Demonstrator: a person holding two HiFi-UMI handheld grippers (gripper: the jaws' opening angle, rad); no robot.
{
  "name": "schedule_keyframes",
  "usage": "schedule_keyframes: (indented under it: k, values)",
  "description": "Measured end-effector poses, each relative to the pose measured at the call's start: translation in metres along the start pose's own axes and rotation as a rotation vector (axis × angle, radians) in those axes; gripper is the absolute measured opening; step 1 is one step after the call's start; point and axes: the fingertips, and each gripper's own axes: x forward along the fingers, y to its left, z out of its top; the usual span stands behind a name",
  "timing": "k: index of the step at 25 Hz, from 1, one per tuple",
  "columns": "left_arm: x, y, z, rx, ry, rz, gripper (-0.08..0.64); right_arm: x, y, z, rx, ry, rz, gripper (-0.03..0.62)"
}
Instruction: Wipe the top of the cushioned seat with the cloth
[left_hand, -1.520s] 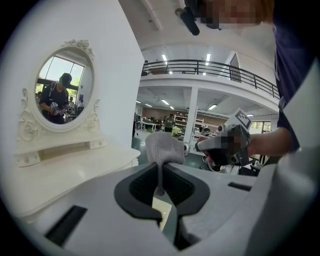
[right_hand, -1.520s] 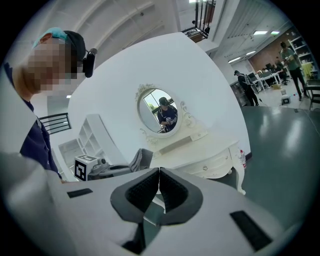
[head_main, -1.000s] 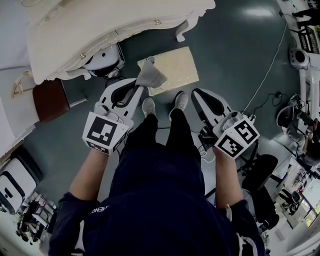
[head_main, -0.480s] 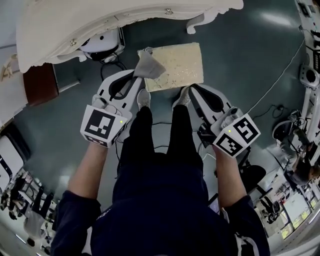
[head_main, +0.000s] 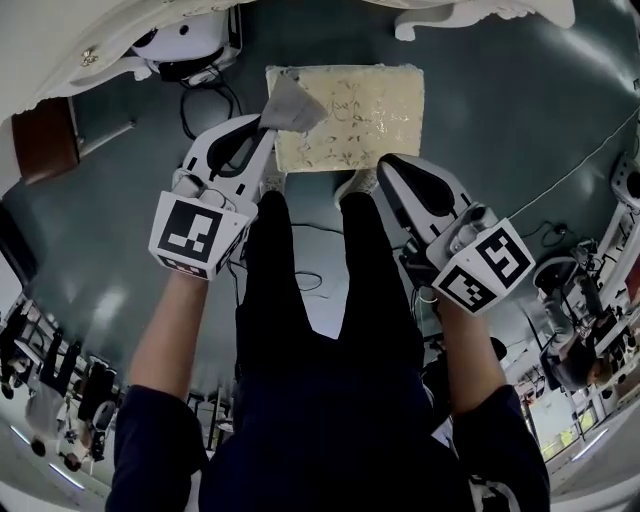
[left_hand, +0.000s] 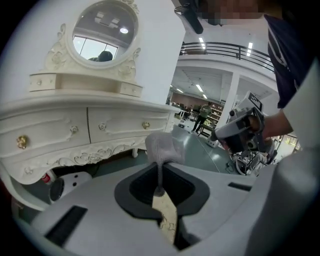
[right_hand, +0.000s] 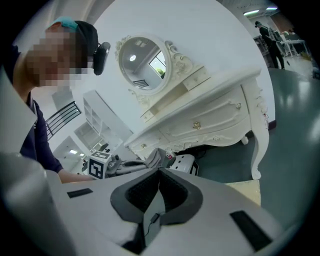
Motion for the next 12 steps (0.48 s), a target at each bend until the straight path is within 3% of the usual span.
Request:
schedule_keyframes:
  k: [12]
  values:
    - [0.079, 0.053, -0.126, -0.012, 0.115, 0.055, 0.029, 0.043, -0.059, -0.063, 0.028, 0.101, 0.013, 0.026]
